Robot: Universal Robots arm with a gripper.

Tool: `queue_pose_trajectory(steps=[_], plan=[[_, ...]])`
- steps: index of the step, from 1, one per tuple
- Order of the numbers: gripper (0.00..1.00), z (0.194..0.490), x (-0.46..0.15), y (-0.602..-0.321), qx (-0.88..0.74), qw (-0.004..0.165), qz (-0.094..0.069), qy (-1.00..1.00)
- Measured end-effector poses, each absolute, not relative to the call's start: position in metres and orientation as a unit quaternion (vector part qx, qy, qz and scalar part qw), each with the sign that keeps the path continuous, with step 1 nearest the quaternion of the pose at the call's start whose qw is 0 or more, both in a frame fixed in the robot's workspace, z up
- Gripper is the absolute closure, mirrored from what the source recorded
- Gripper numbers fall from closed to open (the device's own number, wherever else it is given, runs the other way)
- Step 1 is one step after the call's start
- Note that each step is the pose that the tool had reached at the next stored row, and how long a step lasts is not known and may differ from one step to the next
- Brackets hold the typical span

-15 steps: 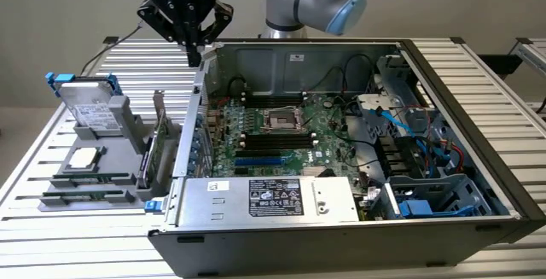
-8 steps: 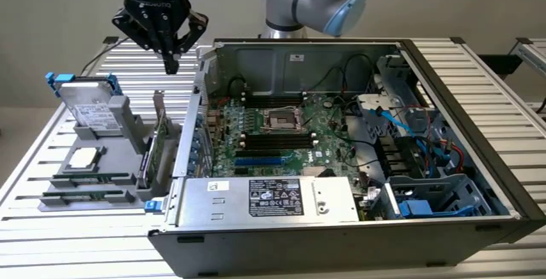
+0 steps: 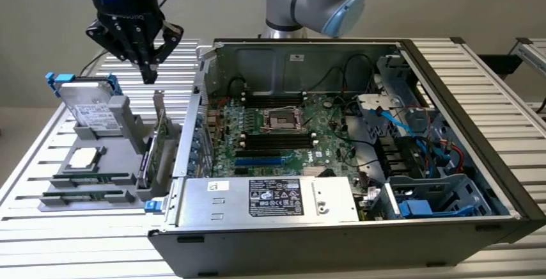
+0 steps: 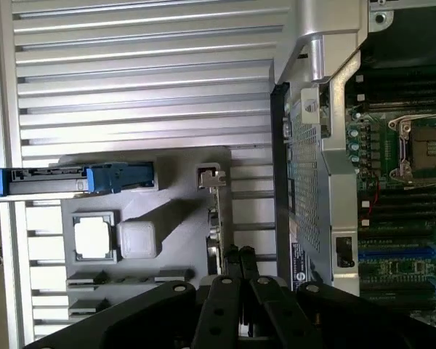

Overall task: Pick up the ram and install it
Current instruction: 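Reach for the ram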

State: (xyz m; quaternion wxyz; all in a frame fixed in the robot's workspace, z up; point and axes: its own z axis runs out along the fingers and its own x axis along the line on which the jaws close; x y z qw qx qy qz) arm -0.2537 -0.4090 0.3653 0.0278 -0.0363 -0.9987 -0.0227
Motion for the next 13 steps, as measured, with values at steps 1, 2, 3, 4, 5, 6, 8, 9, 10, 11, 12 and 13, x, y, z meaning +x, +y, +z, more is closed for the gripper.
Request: queue_pose_trajectory(steps=[1, 2, 3, 4, 5, 6, 8, 9, 10, 11, 12, 13], plan=[[0.90, 0.364, -0.257, -0.410, -0.036, 0.028, -0.023, -0.999], [0.90, 0.364, -0.259, -0.412, -0.036, 0.028, -0.023, -0.999], [0.90, 0.363, -0.262, -0.413, -0.036, 0.028, -0.023, -0.999], [0.90, 0.362, -0.265, -0.414, -0.036, 0.028, -0.023, -0.999], [0.90, 0.362, -0.267, -0.416, -0.036, 0.028, -0.023, -0.999], [0.90, 0.361, -0.270, -0.417, -0.036, 0.028, -0.023, -0.999], [0.90, 0.360, -0.275, -0.420, -0.036, 0.028, -0.023, -0.999], [0.90, 0.359, -0.277, -0.421, -0.036, 0.028, -0.023, -0.999], [0.90, 0.359, -0.280, -0.422, -0.036, 0.028, -0.023, -0.999], [0.90, 0.358, -0.282, -0.424, -0.036, 0.028, -0.023, -0.999], [0.90, 0.358, -0.284, -0.425, -0.036, 0.028, -0.023, -0.999], [0.90, 0.357, -0.286, -0.427, -0.036, 0.028, -0.023, -0.999]])
